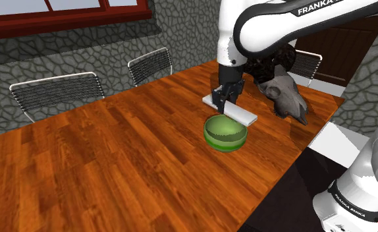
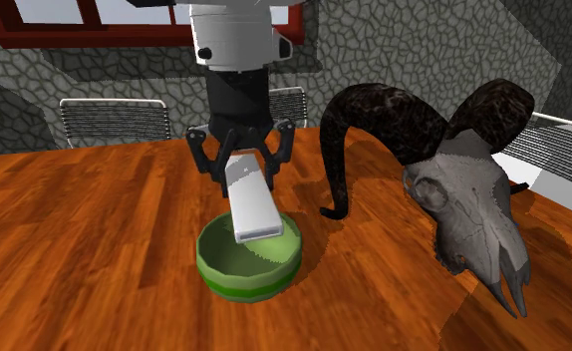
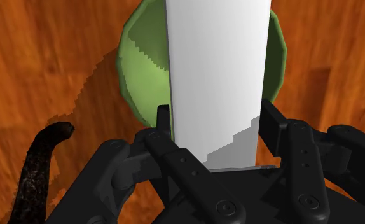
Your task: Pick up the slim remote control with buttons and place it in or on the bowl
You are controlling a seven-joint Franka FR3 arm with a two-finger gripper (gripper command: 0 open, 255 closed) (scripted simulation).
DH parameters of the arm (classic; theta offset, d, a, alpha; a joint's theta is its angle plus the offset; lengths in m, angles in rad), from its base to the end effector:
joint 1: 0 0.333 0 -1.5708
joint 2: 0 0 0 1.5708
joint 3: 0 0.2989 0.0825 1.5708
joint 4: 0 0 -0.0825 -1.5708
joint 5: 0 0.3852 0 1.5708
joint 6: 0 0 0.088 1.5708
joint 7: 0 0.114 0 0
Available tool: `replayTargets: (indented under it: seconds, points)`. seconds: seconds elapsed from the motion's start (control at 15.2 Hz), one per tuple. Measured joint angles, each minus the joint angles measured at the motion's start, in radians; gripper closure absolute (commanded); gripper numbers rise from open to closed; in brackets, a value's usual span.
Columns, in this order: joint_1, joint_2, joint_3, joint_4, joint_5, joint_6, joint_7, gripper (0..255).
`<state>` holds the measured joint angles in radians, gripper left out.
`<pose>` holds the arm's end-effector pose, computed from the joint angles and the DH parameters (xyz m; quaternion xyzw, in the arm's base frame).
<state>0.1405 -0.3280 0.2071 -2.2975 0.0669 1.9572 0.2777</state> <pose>0.4264 0.1627 0.4505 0.9998 0.0164 -0.0079 0.0049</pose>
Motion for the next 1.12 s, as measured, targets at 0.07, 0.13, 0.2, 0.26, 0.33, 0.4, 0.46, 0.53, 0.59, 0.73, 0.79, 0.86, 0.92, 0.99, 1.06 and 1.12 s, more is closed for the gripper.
replayTargets:
  seconds: [0.07, 0.13, 0.2, 0.26, 0.33, 0.4, 0.46, 0.53, 0.59, 0.73, 0.79, 0.86, 0.92, 0.99, 1.06, 1.12]
  points:
    - [0.003, -0.002, 0.004, -0.015, 0.002, 0.013, 0.005, 255]
    - [0.004, -0.006, 0.005, -0.031, 0.004, 0.025, 0.006, 255]
    - [0.004, -0.004, 0.006, -0.042, 0.004, 0.038, 0.007, 255]
    - [0.004, -0.001, 0.007, -0.052, 0.004, 0.051, 0.007, 255]
    - [0.005, 0.001, 0.008, -0.064, 0.005, 0.065, 0.008, 255]
    - [0.005, 0.005, 0.008, -0.077, 0.005, 0.08, 0.007, 255]
    - [0.006, 0.008, 0.01, -0.086, 0.005, 0.093, 0.009, 255]
    - [0.007, 0.015, 0.013, -0.094, 0.005, 0.108, 0.012, 255]
    - [0.007, 0.021, 0.015, -0.103, 0.005, 0.123, 0.014, 255]
    - [0.006, 0.033, 0.016, -0.119, 0.003, 0.151, 0.014, 255]
    - [0.005, 0.04, 0.016, -0.129, 0.003, 0.167, 0.013, 255]
    - [0.005, 0.049, 0.018, -0.135, 0.001, 0.183, 0.015, 255]
    - [0.005, 0.05, 0.018, -0.143, 0.002, 0.192, 0.014, 255]
    - [0.005, 0.052, 0.018, -0.145, 0.002, 0.196, 0.015, 255]
    - [0.005, 0.053, 0.019, -0.146, 0.001, 0.198, 0.015, 255]
    - [0.005, 0.054, 0.019, -0.147, 0.001, 0.199, 0.015, 255]
